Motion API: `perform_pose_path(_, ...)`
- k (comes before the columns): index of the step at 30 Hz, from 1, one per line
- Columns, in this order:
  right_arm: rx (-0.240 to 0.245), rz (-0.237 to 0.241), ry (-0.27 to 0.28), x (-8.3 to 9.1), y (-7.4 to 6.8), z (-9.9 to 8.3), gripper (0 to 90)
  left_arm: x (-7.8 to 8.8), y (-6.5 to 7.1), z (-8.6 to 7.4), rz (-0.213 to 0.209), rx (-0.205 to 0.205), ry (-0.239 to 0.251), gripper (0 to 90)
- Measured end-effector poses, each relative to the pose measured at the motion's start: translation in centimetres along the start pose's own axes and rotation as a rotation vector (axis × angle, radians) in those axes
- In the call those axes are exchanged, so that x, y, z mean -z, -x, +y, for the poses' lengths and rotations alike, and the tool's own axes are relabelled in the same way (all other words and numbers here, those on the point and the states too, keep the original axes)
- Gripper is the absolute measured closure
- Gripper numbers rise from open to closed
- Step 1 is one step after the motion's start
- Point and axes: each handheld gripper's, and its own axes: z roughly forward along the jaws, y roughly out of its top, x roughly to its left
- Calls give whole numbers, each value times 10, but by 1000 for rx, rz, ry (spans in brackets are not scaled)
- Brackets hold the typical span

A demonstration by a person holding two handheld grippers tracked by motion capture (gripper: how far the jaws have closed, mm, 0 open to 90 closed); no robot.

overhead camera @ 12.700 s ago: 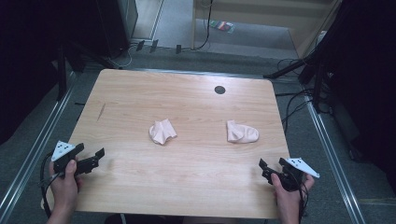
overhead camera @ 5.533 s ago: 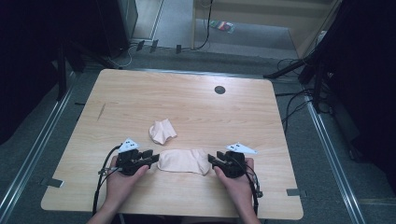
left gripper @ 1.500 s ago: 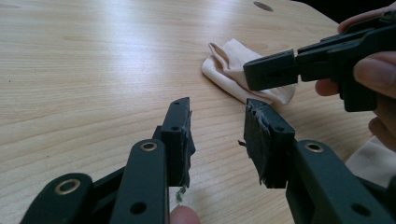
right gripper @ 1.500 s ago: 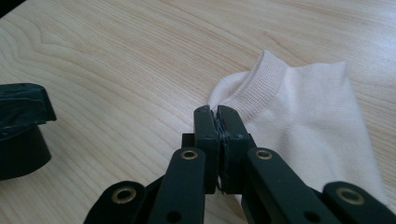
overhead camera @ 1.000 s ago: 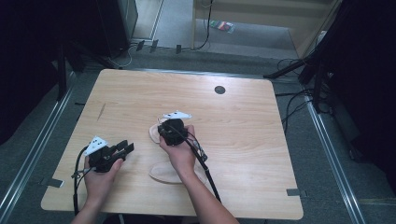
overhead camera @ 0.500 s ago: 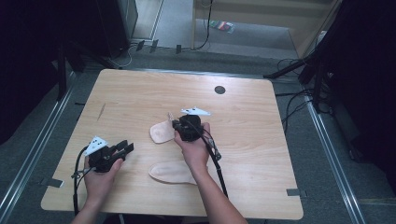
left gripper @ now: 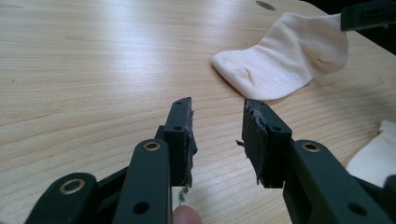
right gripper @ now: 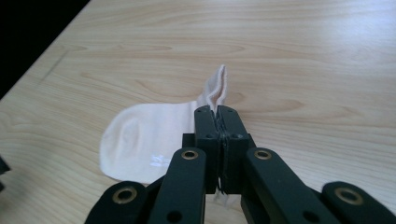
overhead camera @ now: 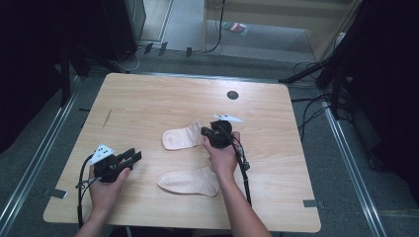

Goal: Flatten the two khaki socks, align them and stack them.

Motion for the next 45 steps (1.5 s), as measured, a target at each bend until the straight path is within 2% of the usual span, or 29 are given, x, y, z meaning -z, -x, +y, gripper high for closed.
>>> perform_pose_path(8,-27,-54,-29,-4,30,-8,887,0,0,0,1,4,2,645)
perform_pose_path(9,-27,-54,-29,-4,30,-8,887,0,0,0,1,4,2,645)
perform_pose_path(10,-33,-58,-39,-5,39,-10,876,-1,0,0,2,5,2,645)
perform_pose_path(11,-39,-66,-46,-5,41,-10,863,-1,0,0,2,4,1,645)
perform_pose_path(13,-28,-97,-53,-6,46,-10,769,-1,-1,0,-1,16,0,644)
perform_pose_path(14,-12,-138,-45,-6,50,-10,730,-1,-1,0,-1,16,0,644)
perform_pose_path(15,-12,-138,-45,-6,50,-10,730,-1,-1,0,1,15,1,644)
perform_pose_path(16,2,-183,-13,-1,58,-11,717,-1,0,1,5,8,-6,643)
perform_pose_path(17,-12,-177,-5,1,60,-11,717,-3,1,2,12,3,-19,643)
perform_pose_path(19,-3,-163,0,4,62,-11,718,-7,5,6,20,-4,-28,644)
perform_pose_path(21,16,-134,3,4,61,-11,716,-13,9,12,0,12,-22,640)
perform_pose_path(24,52,-108,3,0,59,-12,714,-25,18,22,-8,-10,-26,636)
perform_pose_path(27,70,-94,-7,-5,59,-13,710,-44,27,33,-20,-39,-35,626)
perform_pose_path(29,75,-86,-8,-8,59,-15,702,-56,30,38,-22,-43,-37,620)
perform_pose_path(35,120,-62,-10,-15,55,-18,682,-86,32,49,7,-54,-87,614)
perform_pose_path(39,115,-54,-5,-18,54,-20,674,-94,32,53,17,-65,-98,614)
perform_pose_path(40,120,-55,-5,-19,54,-20,672,-98,32,54,18,-62,-91,614)
perform_pose_path(45,143,-61,-14,-21,53,-23,668,-108,35,54,27,-73,-120,617)
